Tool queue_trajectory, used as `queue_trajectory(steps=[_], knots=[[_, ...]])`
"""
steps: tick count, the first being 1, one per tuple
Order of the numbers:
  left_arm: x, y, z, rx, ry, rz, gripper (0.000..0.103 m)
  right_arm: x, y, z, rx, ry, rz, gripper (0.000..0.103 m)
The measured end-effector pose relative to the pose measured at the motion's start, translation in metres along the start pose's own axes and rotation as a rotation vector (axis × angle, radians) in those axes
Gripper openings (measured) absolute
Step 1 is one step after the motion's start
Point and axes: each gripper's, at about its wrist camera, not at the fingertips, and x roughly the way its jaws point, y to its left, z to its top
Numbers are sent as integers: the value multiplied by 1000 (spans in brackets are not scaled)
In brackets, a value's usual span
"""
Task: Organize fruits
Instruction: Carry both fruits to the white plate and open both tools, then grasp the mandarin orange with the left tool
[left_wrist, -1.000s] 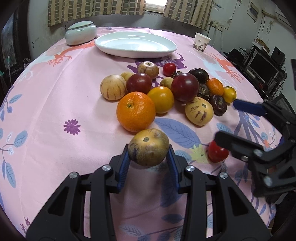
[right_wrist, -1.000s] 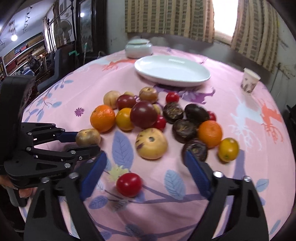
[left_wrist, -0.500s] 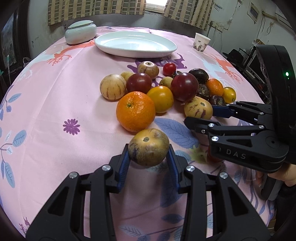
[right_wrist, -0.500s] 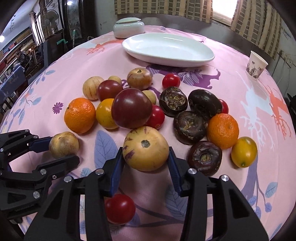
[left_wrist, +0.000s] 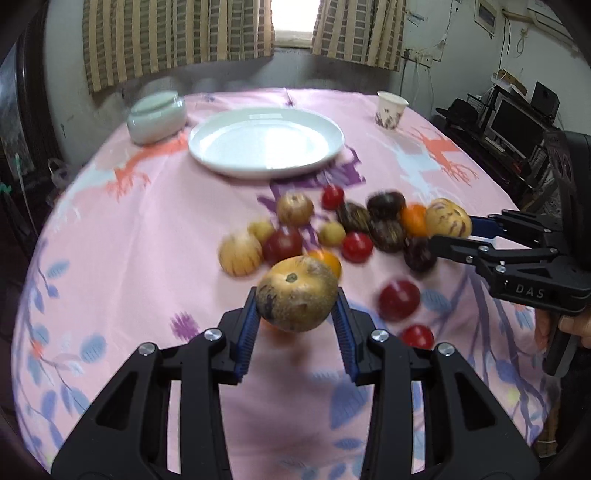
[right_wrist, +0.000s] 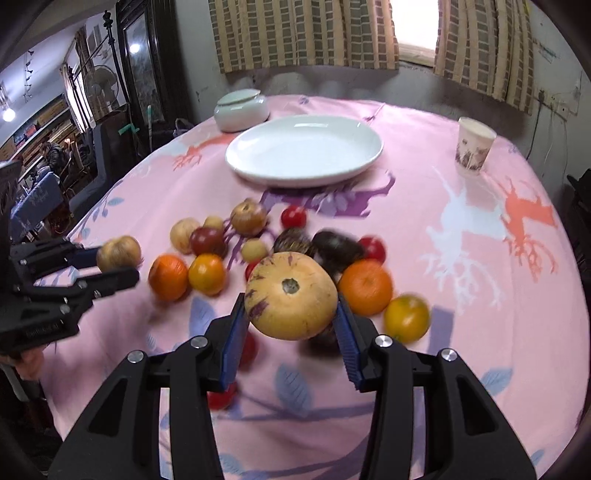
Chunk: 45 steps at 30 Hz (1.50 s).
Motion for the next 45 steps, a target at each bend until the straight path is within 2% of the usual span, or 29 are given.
queue_trajectory(steps=[2,6,12,16,17,18,19,20,21,22,26,30,33,35,40,45], knots=[[4,2,23,20,-23,26,39,3,-4,18,-18,-11,-12,46],[30,10,72,19,-8,30,39,30,-14,66,-21,7,-7,46],[104,34,136,-51,46,22,39,94,-26,121,-24,49,-26,46],[153,50,155,-91,99,39,39,136,-38,140,4,122,-42,47],[161,53,158,-97,111,41,40,143,-41,143,17,136,-41,47],[167,55,159,-109,119,43,47,148,-45,145,36,144,-46,49],[170,59,160,-131,113,45,56,150,-49,146,54,150,-59,59],[168,61,159,-144,94,59,73,148,-53,146,75,147,-77,70],[164,63,158,-153,63,80,83,143,-56,145,92,129,-82,72],[158,64,156,-157,32,98,85,135,-58,144,102,111,-80,72],[131,54,146,-118,12,89,85,98,-65,127,124,58,-69,72],[96,44,126,-106,-35,68,94,61,-73,96,189,35,-16,74],[73,37,105,-91,-57,56,95,43,-77,70,242,43,15,84],[62,30,88,-81,-51,37,95,28,-79,53,275,14,21,91],[50,12,46,-42,-19,34,100,2,-71,16,266,-26,-9,91],[48,-1,16,10,-11,61,100,-6,-65,-12,274,-26,41,91]])
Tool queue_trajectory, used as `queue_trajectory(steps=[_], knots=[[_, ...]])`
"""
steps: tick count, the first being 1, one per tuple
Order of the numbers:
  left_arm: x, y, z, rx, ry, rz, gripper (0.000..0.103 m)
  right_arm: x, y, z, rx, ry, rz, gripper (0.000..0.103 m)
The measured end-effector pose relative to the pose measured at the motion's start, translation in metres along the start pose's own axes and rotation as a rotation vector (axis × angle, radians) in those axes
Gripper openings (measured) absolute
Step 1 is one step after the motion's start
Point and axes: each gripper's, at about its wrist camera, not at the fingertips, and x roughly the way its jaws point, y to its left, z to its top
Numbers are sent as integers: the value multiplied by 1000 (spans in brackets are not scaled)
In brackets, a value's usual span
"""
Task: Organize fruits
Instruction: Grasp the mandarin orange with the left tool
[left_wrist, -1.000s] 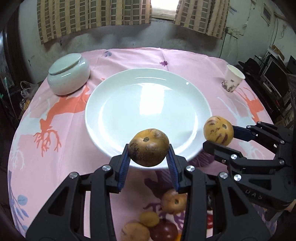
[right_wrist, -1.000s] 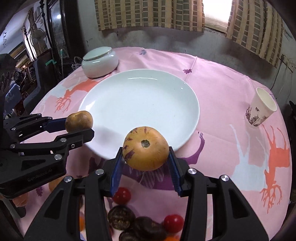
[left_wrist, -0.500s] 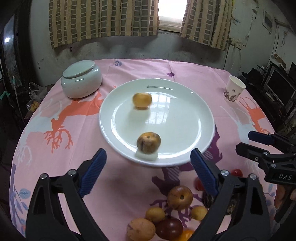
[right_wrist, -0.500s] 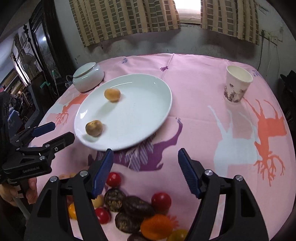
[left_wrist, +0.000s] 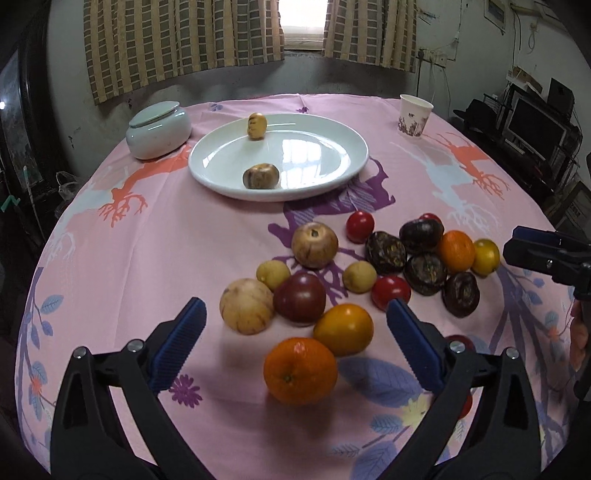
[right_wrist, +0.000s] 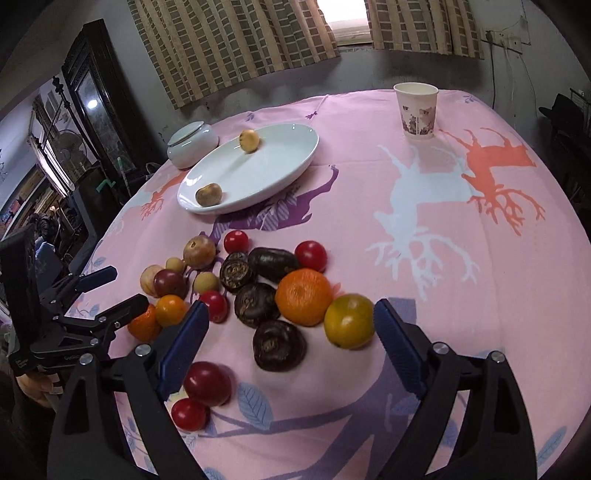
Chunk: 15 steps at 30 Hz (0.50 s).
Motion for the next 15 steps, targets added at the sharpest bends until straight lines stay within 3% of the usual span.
queue_trajectory(steps=[5,10,15], knots=[[4,1,-17,-11,14,-7,100,-7,-6,-8,-31,-28,-26,91],[13,6,-25,-7,36,2,100,4,-11,-13,-80,10,-87,91],[22,15,-28,-42,76,-38,100,16,-10,-17,-129,60,-140,91]])
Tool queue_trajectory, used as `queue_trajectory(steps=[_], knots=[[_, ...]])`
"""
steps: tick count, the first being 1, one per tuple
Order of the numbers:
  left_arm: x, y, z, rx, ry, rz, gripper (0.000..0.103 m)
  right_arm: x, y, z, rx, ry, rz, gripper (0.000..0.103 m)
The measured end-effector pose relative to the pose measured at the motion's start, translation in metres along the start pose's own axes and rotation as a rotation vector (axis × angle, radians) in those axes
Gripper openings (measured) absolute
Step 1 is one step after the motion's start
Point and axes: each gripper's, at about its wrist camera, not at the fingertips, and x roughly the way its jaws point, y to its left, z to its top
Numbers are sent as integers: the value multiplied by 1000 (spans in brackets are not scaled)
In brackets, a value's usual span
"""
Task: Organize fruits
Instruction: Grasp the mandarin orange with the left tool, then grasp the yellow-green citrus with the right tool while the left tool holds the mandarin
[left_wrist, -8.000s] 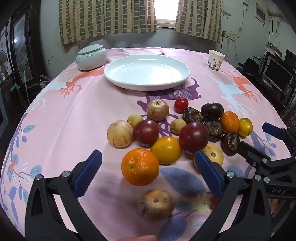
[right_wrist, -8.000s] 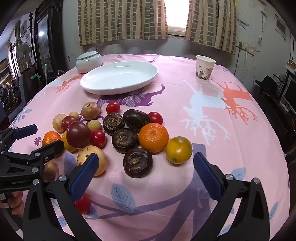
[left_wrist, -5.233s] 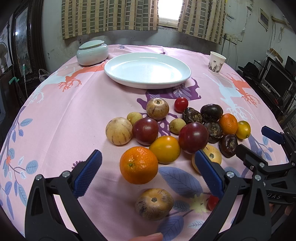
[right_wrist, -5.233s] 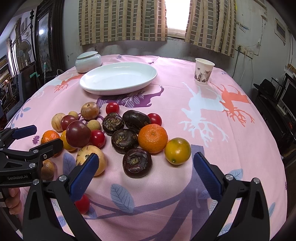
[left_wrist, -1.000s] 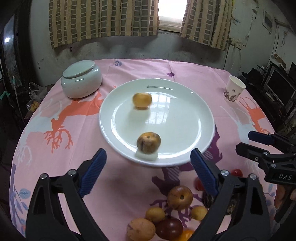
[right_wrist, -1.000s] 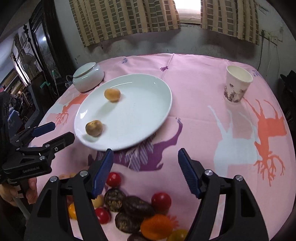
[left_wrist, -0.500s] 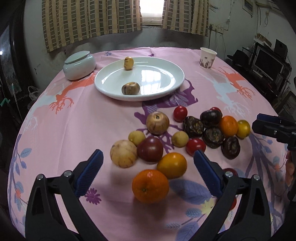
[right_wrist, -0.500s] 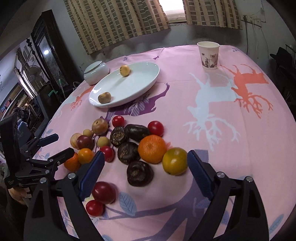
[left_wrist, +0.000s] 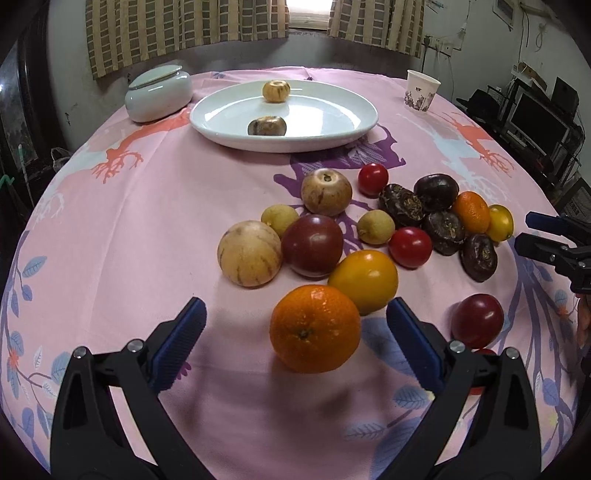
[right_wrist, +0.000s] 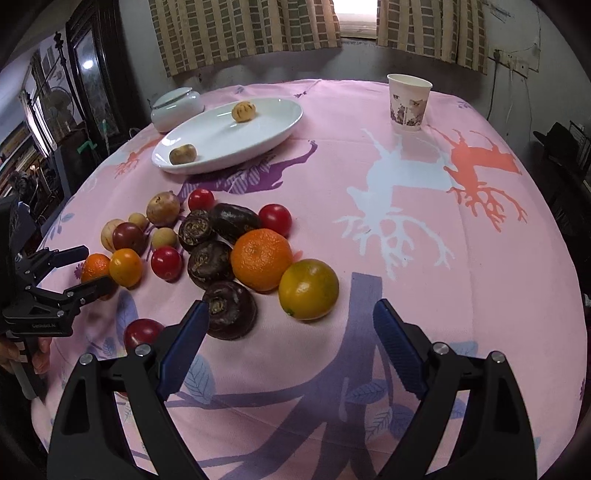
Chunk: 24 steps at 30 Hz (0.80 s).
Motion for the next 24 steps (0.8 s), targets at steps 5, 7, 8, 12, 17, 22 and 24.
queue_trajectory(steps=[5,7,8,12,17,22,24], knots=[[5,5,-3,-18,33,-20,99,5,4,-3,-28,23,-39,91],[7,5,-3,-21,43,-19,94,5,5,-4,-31,27,-36,91],[8,6,-3,-22,50,-21,89,6,5,-4,-34,29,-35,91],[9,5,-4,-26,62,-34,76,8,9,-5,-52,39,-41,91],[5,-2,-6,-3,49,-72,47,4,15,-6,-79,32,-30,91],[5,-6,-7,10,40,-56,47,2,12,-6,-94,30,-75,91],[5,-6,-7,9,39,-56,47,1,4,-5,-66,31,-84,90]])
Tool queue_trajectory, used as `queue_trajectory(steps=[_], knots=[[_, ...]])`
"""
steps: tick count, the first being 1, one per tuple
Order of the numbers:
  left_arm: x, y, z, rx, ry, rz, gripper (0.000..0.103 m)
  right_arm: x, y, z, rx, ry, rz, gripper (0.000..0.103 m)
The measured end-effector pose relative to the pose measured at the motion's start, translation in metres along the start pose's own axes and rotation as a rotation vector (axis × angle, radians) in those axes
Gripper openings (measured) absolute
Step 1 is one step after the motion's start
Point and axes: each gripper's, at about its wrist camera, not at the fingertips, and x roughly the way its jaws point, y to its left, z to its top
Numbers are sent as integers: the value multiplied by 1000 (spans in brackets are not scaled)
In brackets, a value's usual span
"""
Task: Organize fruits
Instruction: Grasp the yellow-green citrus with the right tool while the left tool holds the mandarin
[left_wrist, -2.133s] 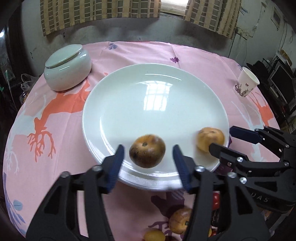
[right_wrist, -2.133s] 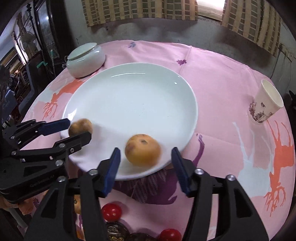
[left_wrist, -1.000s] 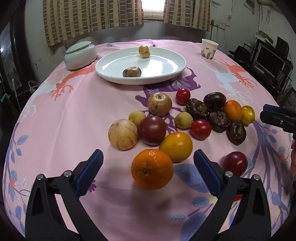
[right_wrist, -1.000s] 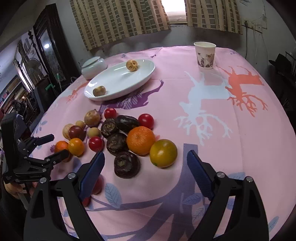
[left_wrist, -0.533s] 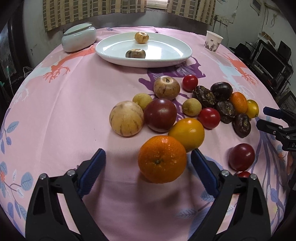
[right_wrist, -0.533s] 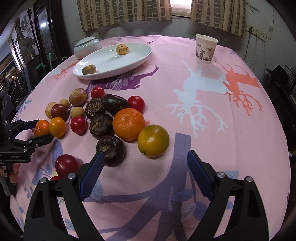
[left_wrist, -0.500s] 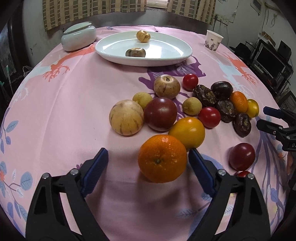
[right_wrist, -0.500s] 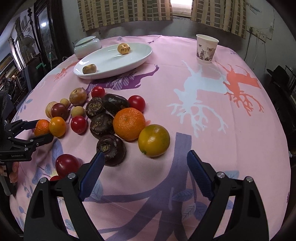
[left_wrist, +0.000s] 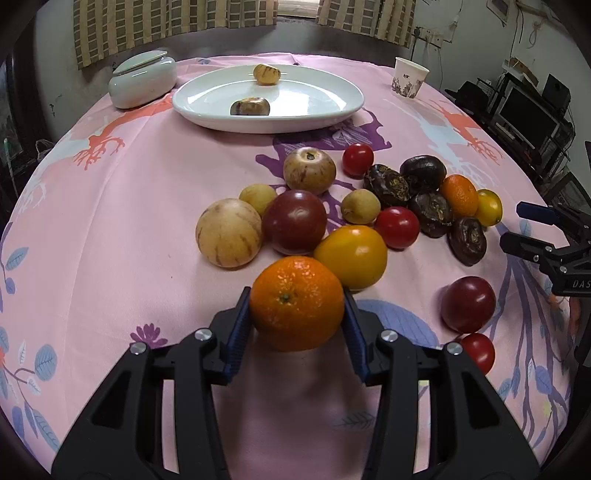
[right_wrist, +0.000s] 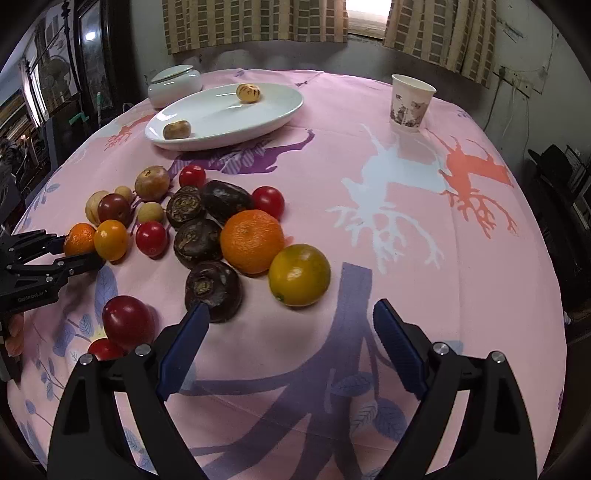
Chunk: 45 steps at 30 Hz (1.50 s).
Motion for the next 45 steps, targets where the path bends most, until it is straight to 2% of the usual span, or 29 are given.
queue_trajectory(steps=[3,5,8,15,17,19,24,28,30,34,39,45], knots=[[0,0,0,2,-2,4,47,-2,-14,1,61,-25,-25,90],[1,-1,-1,3,2,1,47,-1,-21,2,95,-29,-29,80],[1,-2,-1,8,0,9,47,6,-24,2,124,-19,-20,70],[2,-3,-2,8,-6,14,47,24,-5,7,56,-31,-4,62],[2,-3,-2,10,-8,17,47,33,-4,8,72,-2,52,46],[2,-4,-2,14,-8,21,47,34,-1,7,65,1,52,41],[3,-5,-3,33,-12,23,50,28,-2,5,87,2,44,41],[3,-8,-4,46,-22,39,50,13,-6,5,97,-49,36,41],[3,-8,-4,46,-26,47,47,8,-5,5,93,-65,34,41],[1,-9,-3,47,-16,55,46,4,-2,6,82,-76,38,41],[-17,-15,-3,67,-58,59,46,-3,1,5,69,-92,55,41],[-31,-9,4,63,-72,70,45,-3,4,7,72,-91,69,41]])
